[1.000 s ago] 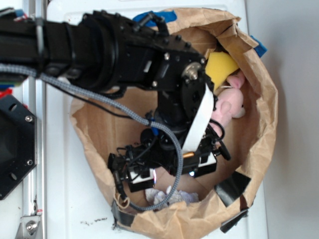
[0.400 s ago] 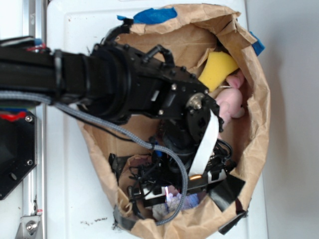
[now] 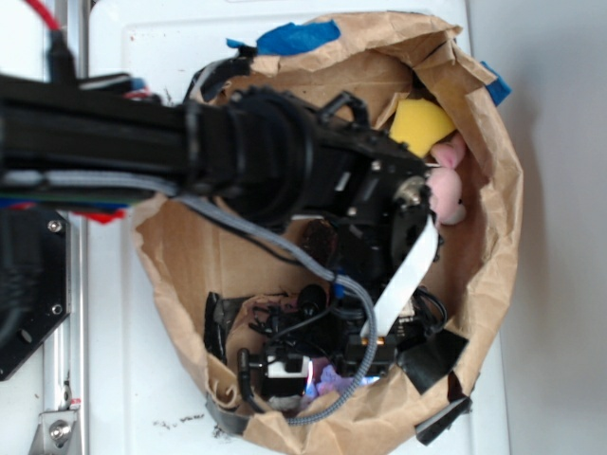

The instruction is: Grab the white paper.

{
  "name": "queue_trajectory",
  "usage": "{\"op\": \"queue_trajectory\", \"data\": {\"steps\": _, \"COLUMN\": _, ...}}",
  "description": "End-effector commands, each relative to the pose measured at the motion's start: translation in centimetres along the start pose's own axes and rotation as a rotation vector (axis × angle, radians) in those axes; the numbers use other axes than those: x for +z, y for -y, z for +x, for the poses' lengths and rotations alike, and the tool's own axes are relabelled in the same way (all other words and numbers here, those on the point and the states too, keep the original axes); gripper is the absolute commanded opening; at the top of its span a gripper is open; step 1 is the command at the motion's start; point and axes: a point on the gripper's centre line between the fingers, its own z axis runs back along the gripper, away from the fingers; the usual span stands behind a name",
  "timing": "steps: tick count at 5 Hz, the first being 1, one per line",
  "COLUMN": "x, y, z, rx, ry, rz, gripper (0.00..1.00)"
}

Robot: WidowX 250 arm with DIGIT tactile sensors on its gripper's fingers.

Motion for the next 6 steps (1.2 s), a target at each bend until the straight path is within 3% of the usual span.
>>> {"op": "queue_trajectory", "data": {"steps": 1, "x": 0.26, "y": 0.80, "z": 0.67, "rx": -0.038, "ry": -0.040, "rz": 0.046, "gripper": 0.11}}
{"op": "queue_trajectory", "data": {"steps": 2, "x": 0.29, "y": 0.74, "z": 0.50, "rx": -0.024, "ry": -0.044, "rz": 0.062, "gripper": 0.00}}
{"op": "queue_trajectory", "data": {"steps": 6, "x": 1.14, "y": 0.42, "z": -0.13, "rx": 0.017, "ry": -0.040, "rz": 0.114, "gripper": 0.00}}
